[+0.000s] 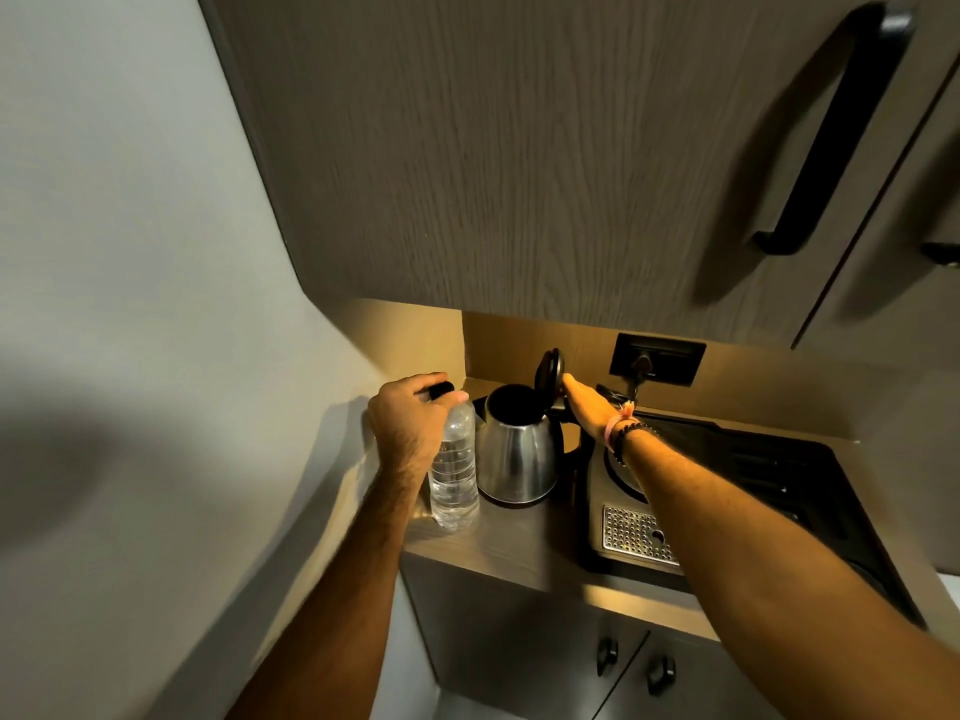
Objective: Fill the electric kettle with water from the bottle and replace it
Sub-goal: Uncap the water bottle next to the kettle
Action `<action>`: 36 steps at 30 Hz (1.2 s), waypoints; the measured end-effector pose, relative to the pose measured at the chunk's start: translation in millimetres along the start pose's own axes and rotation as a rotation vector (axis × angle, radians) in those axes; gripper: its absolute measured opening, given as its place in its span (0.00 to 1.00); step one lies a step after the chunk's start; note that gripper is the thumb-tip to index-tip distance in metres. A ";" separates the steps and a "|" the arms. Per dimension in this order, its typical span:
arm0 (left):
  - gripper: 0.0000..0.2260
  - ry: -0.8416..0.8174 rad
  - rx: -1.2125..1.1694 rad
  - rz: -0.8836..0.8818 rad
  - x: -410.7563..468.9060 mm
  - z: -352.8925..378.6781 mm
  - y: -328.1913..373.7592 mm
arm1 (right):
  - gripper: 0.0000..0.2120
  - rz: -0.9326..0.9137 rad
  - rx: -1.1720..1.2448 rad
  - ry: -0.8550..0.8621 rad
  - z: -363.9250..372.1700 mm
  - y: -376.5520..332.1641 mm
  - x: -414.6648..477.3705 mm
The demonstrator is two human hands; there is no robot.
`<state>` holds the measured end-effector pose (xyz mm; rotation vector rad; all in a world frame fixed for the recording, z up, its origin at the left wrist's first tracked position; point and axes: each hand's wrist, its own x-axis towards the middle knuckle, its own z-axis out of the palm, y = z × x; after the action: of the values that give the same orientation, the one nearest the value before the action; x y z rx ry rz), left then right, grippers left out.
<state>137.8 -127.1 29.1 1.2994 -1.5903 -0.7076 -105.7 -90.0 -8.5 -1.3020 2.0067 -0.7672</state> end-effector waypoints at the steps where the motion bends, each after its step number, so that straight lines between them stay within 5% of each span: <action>1: 0.20 0.001 0.012 -0.004 0.4 0.1 0.3 | 0.36 0.003 0.001 0.001 0.1 1.3 0.4; 7: 0.25 -0.085 0.106 -0.002 6.8 -3.7 1.9 | 0.24 -0.034 0.081 -0.067 -1.6 3.3 5.7; 20: 0.27 -0.135 0.305 0.033 21.7 -3.4 3.3 | 0.37 -0.014 0.030 -0.062 0.8 5.2 5.2; 27: 0.15 -0.240 0.226 0.125 21.5 -8.0 -5.5 | 0.35 -0.029 0.051 -0.061 -0.2 3.6 4.0; 36: 0.20 -0.047 0.063 0.012 12.1 -4.8 -4.0 | 0.36 -0.018 0.006 -0.050 0.1 6.3 5.1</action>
<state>143.7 -139.1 31.1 1.3260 -1.6694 -0.6897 -110.9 -92.6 -14.3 -1.3246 1.9546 -0.7406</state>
